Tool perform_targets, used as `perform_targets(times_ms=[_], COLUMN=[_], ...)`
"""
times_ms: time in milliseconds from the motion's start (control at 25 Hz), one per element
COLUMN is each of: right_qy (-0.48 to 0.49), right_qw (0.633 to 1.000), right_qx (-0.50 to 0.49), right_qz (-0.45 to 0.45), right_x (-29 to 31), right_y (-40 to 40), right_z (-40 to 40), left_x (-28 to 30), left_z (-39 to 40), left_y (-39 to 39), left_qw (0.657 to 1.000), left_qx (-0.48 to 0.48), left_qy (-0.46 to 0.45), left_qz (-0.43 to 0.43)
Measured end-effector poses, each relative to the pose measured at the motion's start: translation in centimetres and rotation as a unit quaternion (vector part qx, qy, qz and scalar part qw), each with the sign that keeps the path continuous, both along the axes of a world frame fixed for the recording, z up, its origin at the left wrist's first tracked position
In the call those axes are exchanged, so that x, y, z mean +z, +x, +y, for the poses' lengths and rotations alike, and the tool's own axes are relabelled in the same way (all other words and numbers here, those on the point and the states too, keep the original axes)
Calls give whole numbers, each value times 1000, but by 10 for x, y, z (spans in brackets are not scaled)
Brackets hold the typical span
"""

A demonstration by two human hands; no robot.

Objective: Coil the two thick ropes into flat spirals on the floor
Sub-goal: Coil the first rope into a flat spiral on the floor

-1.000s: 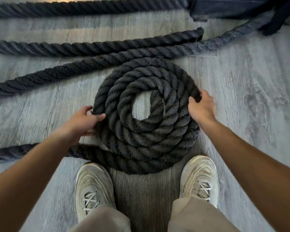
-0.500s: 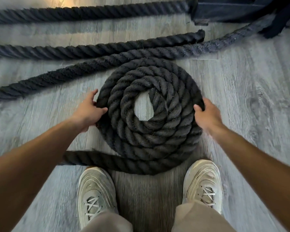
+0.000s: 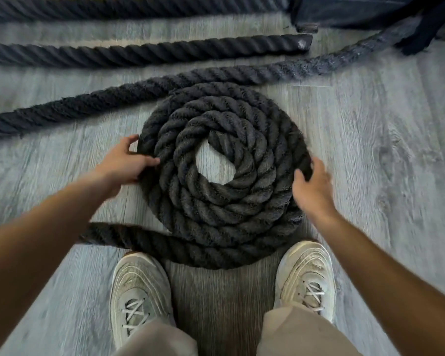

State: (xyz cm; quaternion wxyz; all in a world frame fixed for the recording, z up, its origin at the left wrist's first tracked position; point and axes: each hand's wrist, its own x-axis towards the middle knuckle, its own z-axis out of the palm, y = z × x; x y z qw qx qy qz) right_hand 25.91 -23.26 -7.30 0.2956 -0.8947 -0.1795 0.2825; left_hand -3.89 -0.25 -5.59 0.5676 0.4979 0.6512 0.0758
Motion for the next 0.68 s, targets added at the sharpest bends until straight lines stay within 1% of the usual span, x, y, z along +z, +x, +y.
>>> perform_targets(times_ms=[80,160,240,320,400,520,600,680], right_qy=[-37,-68,-72,-70,-52,-39,-27,-15], right_qw=[999,998,996,995,995,993,994,996], right_qx=[-12,10,40,61,70,76,59,38], right_qz=[6,-9,-29,-41,-42,-76,-90,-83], right_x=[-3,-4,-3,0,6,14,13,7], right_y=[-19,-22,-11,8,33,64,69,58], right_z=[-27,-32,-22,-3,26,71,86,81], left_x=[-1,-7,-11,-11,-12,-15,-17,-17], left_z=[20,29,29,19,-9,-69,-91,-81], left_y=[13,18,16,10,3,-8,-12,-15], left_qw=[999,993,990,995,998,994,984,981], left_qx=[-22,-63,-74,-43,2,109,175,191], left_qy=[36,84,104,87,67,18,-14,3], left_qz=[11,45,63,34,2,-23,-44,-20])
